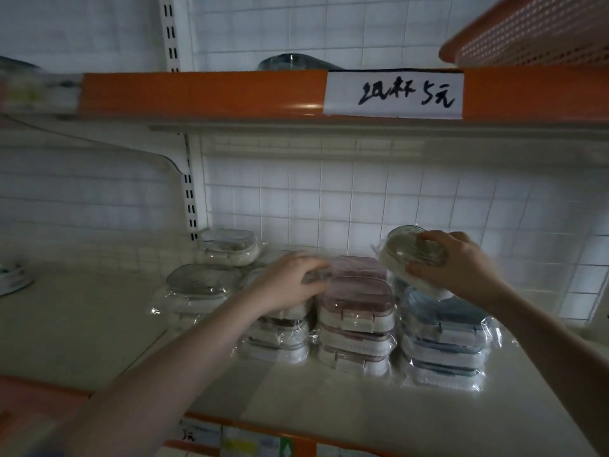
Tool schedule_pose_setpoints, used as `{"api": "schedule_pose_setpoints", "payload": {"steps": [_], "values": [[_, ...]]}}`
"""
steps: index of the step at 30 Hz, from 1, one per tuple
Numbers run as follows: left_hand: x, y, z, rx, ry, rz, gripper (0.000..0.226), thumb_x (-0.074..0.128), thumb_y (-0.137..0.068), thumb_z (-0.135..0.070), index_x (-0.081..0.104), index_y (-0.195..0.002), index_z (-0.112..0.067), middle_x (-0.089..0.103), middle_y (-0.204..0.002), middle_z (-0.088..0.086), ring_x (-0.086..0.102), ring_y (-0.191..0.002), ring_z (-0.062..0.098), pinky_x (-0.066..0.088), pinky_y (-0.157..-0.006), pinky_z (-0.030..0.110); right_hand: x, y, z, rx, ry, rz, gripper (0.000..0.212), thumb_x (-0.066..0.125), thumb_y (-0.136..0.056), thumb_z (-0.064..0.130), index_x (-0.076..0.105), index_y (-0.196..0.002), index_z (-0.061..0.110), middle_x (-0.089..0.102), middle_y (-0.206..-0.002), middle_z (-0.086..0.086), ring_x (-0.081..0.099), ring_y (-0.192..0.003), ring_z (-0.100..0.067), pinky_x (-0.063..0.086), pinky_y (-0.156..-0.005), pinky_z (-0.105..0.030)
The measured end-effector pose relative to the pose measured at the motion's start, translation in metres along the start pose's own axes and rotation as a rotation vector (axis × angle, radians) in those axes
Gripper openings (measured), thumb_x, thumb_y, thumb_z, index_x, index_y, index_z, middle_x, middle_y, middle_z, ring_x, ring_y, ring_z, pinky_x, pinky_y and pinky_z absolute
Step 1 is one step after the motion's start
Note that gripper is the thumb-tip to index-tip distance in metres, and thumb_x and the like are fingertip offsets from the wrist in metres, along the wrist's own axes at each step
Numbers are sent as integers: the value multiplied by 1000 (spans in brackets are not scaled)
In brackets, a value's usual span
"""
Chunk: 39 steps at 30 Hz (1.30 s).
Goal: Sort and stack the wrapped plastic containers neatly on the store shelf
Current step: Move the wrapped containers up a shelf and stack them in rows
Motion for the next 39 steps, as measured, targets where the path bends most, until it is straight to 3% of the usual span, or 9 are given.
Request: {"api": "schedule_pose_setpoints", "payload": {"steps": [8, 12, 17, 22, 27, 29, 32, 37, 39], "values": [[-42, 66, 59, -261, -178, -236, 40, 52, -93, -43, 57, -127, -22, 53, -130, -8, 49, -117, 11, 40, -90, 22, 47, -38, 64, -107, -70, 153, 59, 75, -70, 47, 53, -123, 34, 49, -119, -6, 44, -92, -17, 37, -81, -27], [-56, 94, 88, -359, -183, -279, 39, 55, -92, -41, 60, -124, -19, 58, -127, -1, 51, -117, 17, 40, -98, 31, 78, -60, 104, -218, -83, 253, 61, 75, -70, 44, 52, -126, 32, 50, -116, -6, 45, -94, -16, 39, -81, -27], [-66, 117, 111, -440, -188, -281, 59, 43, -84, -55, 60, -125, -16, 60, -124, 0, 53, -114, 18, 42, -95, 32, 121, -93, 136, -275, -101, 379, 68, 74, -68, 49, 48, -129, 34, 51, -121, -6, 50, -100, -21, 41, -79, -30], [-67, 127, 129, -453, -164, -321, 74, 30, -73, -64, 65, -116, -14, 64, -113, 3, 56, -105, 22, 44, -88, 34, 148, -109, 146, -313, -93, 470, 66, 74, -74, 42, 46, -133, 33, 45, -124, -4, 45, -113, -23, 38, -87, -32], [-64, 125, 132, -478, -169, -292, 67, 35, -79, -58, 63, -119, -13, 62, -117, 2, 54, -109, 21, 40, -90, 31, 159, -110, 131, -318, -128, 615, 74, 73, -66, 56, 45, -132, 39, 40, -137, 3, 40, -123, -20, 35, -103, -39], [-60, 122, 131, -472, -165, -271, 65, 35, -80, -58, 61, -122, -14, 60, -119, 1, 52, -111, 19, 38, -90, 28, 161, -109, 125, -316, -155, 641, 70, 73, -72, 51, 43, -134, 39, 37, -141, 5, 36, -129, -19, 30, -107, -37], [-55, 118, 132, -466, -161, -252, 53, 44, -88, -54, 60, -123, -18, 58, -122, -2, 49, -115, 16, 38, -90, 27, 160, -108, 124, -320, -203, 662, 61, 70, -82, 33, 42, -136, 37, 35, -140, 9, 32, -131, -13, 26, -106, -29], [-52, 113, 137, -438, -179, -245, 41, 51, -93, -43, 57, -126, -19, 55, -127, -4, 48, -117, 14, 37, -93, 27, 170, -112, 139, -368, -174, 689, 56, 69, -82, 38, 42, -130, 47, 37, -141, 11, 33, -132, -13, 26, -108, -30], [-52, 112, 139, -431, -177, -244, 42, 51, -93, -43, 56, -127, -19, 55, -127, -5, 47, -117, 14, 38, -95, 28, 172, -112, 142, -357, -179, 668, 54, 67, -84, 35, 44, -133, 42, 36, -143, 11, 32, -133, -12, 23, -108, -27]]}}
Point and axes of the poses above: each hand's wrist, its own y-axis away from the middle knuckle, its own x-axis out of the palm, z = x × y, the point moved 3 cm from there along -y, towards the middle knuckle
